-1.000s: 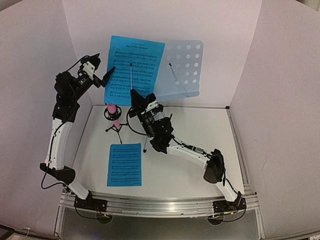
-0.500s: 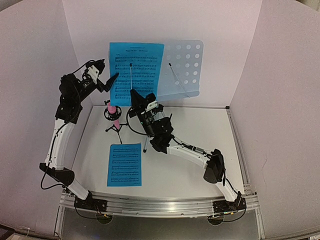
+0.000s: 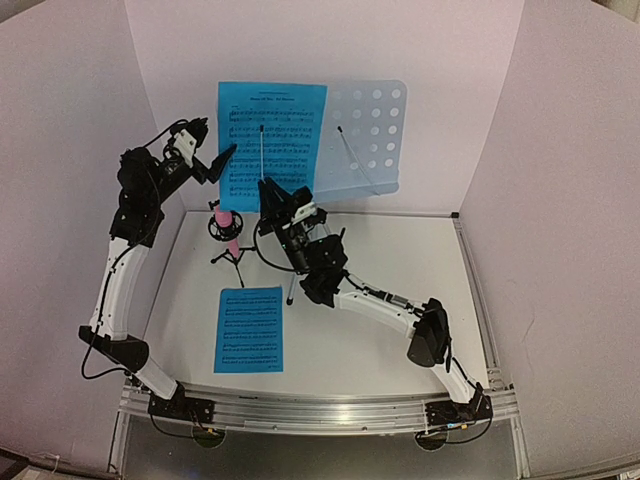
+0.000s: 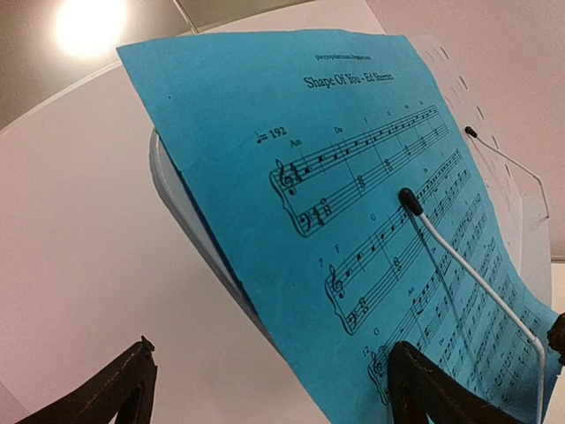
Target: Set up the instrument practice props
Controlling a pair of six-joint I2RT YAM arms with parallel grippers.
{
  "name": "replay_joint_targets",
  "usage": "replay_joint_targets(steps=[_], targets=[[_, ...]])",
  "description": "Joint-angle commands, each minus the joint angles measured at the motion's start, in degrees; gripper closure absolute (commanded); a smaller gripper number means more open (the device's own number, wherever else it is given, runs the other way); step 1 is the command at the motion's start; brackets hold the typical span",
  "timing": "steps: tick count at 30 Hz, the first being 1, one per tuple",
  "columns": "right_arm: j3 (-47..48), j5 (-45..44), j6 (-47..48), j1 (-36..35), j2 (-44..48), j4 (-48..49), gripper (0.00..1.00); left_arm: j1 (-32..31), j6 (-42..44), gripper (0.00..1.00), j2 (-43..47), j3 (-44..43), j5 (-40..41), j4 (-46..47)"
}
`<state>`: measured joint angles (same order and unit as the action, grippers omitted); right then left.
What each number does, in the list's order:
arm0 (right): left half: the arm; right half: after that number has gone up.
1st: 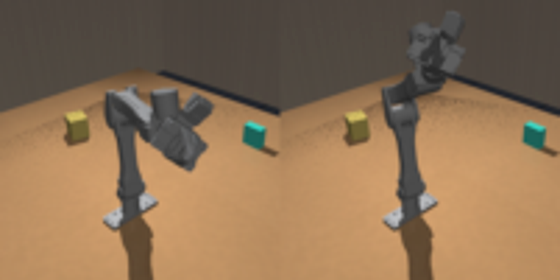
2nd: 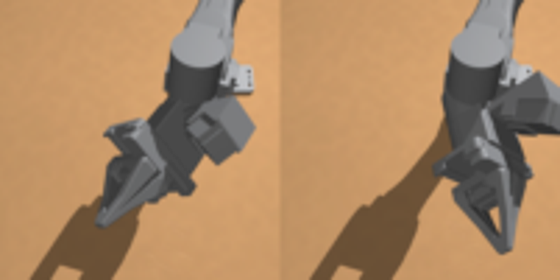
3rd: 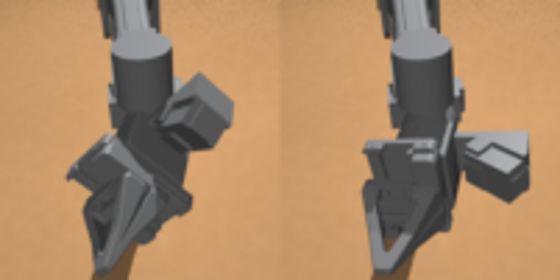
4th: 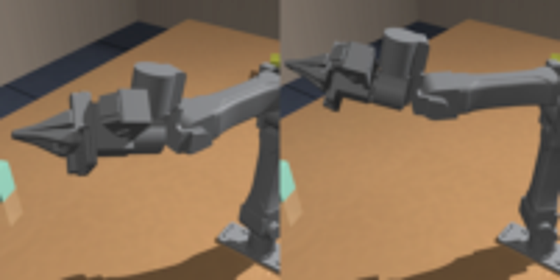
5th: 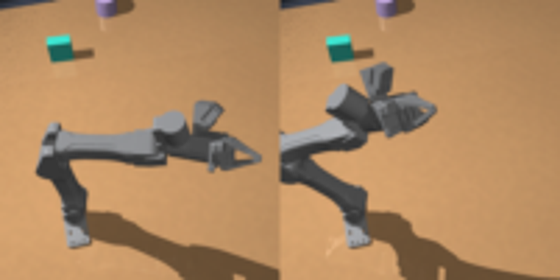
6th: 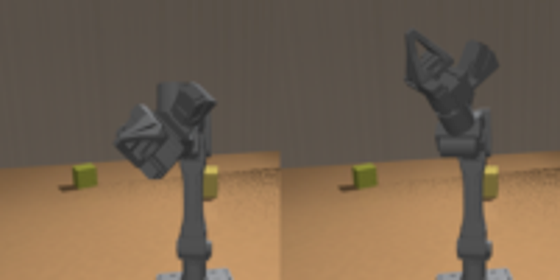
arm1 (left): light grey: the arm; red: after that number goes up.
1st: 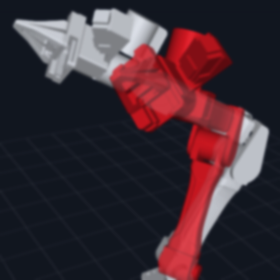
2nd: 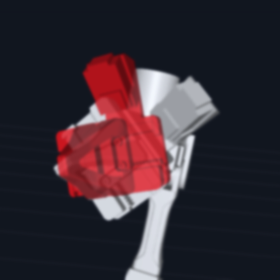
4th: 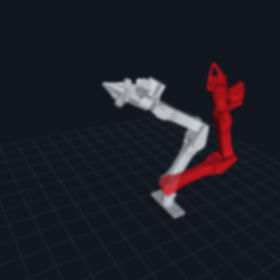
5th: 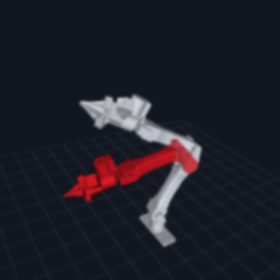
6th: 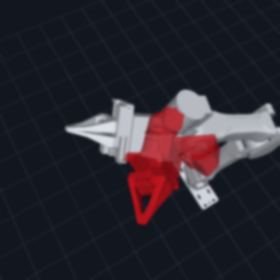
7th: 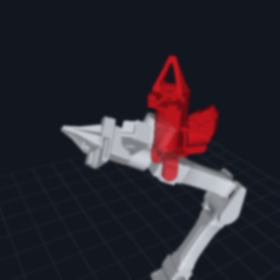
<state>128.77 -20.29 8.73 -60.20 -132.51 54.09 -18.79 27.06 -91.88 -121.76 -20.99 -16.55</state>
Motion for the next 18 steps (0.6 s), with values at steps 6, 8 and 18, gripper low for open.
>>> replay_joint_targets(steps=[6, 8, 18], targets=[[-5.1, 4.3, -2.8, -0.6, 9.3, 1.6, 0.69, 0.2, -5.2, 0.08, 2.5, -4.0, -2.8, -0.6], [-8.3, 4.7, -3.5, -0.6, 11.6, 1.4, 0.64, 0.2, -7.5, 0.08, 2.0, -4.9, -3.7, -0.5], [-21.3, -8.5, -15.6, -0.6, 29.3, -26.6, 0.57, 4.0, -23.1, 0.10, 2.9, -5.0, -4.1, -4.1]])
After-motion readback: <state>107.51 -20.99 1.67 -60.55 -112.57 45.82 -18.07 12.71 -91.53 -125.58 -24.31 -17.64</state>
